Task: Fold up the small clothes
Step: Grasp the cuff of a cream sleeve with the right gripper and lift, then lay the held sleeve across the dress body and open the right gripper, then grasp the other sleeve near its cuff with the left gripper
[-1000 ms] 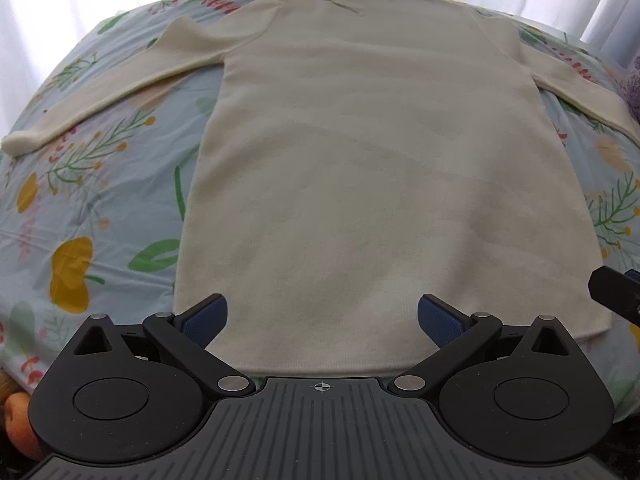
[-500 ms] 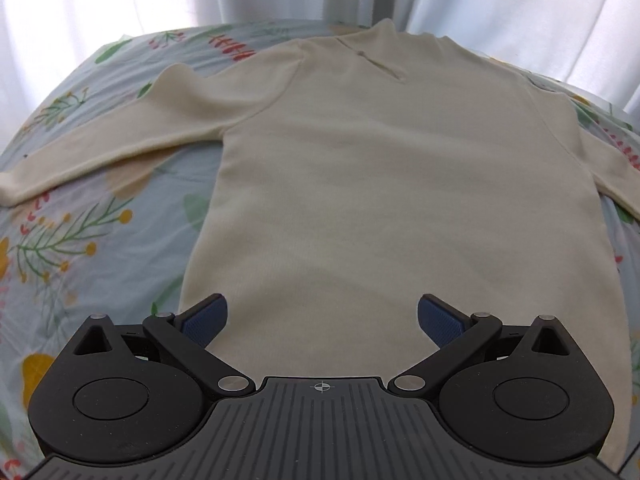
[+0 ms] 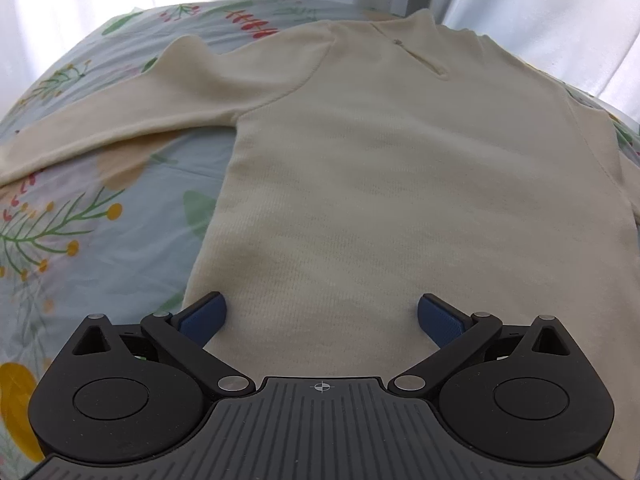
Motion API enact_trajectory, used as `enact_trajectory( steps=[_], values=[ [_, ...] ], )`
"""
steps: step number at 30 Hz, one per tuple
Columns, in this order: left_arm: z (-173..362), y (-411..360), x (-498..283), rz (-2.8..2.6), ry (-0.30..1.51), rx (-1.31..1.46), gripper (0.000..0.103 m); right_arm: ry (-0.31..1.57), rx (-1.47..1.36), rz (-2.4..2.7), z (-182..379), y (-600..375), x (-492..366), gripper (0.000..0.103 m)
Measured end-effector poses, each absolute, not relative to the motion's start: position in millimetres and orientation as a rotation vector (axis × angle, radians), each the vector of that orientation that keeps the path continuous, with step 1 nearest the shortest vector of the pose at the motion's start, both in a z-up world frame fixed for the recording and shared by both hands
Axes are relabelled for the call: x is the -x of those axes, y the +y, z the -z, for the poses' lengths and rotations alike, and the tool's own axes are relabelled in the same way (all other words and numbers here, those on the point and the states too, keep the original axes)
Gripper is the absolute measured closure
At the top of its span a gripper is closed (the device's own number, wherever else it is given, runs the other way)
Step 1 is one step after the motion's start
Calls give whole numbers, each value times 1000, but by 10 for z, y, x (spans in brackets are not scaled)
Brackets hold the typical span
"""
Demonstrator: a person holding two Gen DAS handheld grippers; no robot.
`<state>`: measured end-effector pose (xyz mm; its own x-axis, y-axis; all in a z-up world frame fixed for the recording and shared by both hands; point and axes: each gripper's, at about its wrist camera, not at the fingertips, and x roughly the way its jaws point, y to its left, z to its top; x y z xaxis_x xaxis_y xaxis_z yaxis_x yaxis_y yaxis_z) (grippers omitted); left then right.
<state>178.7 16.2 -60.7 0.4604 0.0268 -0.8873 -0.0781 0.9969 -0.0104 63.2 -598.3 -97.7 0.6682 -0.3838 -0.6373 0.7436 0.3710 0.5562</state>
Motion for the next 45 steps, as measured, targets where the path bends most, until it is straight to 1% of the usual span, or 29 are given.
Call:
enact_trajectory(
  steps=[1,2,3,6,8,11,13,17,18,20,24,29,30,31,33,34,35,38,40,42,43,44,45],
  values=[
    [606,160,-1789,-64,1093,50,0,445,-917,756,958,-5975,-666,74],
    [606,159,-1795,-62,1095,48,0,442,-903,757,946,-5968,-673,84],
    [607,161,-1801,-59,1098,46,0,437,-888,752,923,-5959,-685,90],
    [606,183,-1828,-41,1110,36,0,440,-829,764,806,-5882,-743,95],
    [608,189,-1856,-29,1117,19,0,431,-732,755,616,-5689,-840,95],
    [590,212,-1908,-20,1139,28,0,386,-593,622,256,-5211,-1048,96],
    [535,236,-1955,-5,1146,62,0,367,-508,438,-1,-4732,-1250,96],
    [294,217,-2098,132,1060,166,0,396,-357,34,-269,-3650,-1511,94],
    [231,186,-2153,162,1040,179,0,433,-347,-52,-269,-3419,-1560,88],
    [121,83,-2309,254,998,211,0,499,-379,-151,-195,-3081,-1610,80],
    [84,-130,-2622,403,972,247,0,594,-424,-155,10,-2919,-1616,80],
    [250,-450,-3036,508,1023,253,0,682,-484,-71,175,-3127,-1509,80],
    [282,-499,-3104,521,1032,258,1,690,-500,-59,193,-3167,-1487,80],
    [332,-550,-3181,522,1048,263,4,695,-518,-47,234,-3148,-1450,80],
    [441,-616,-3308,543,1078,276,17,707,-539,-23,280,-3199,-1421,80],
    [505,-645,-3358,547,1107,280,20,712,-548,-12,305,-3207,-1406,80],
    [541,-671,-3393,541,1124,281,22,718,-560,-1,332,-3213,-1389,80],
    [611,-722,-3434,561,1139,290,23,729,-580,14,391,-3237,-1371,80],
    [607,-755,-3457,565,1130,281,29,732,-584,24,421,-3247,-1389,80],
    [601,-810,-3477,567,1137,275,50,737,-590,34,449,-3255,-1414,80],
    [596,-819,-3477,583,1149,276,54,739,-593,38,462,-3257,-1427,80],
    [603,-848,-3478,595,1156,277,64,740,-595,40,466,-3258,-1429,80],
    [618,-875,-3483,610,1167,274,78,741,-597,41,457,-3251,-1422,80]
  ],
)
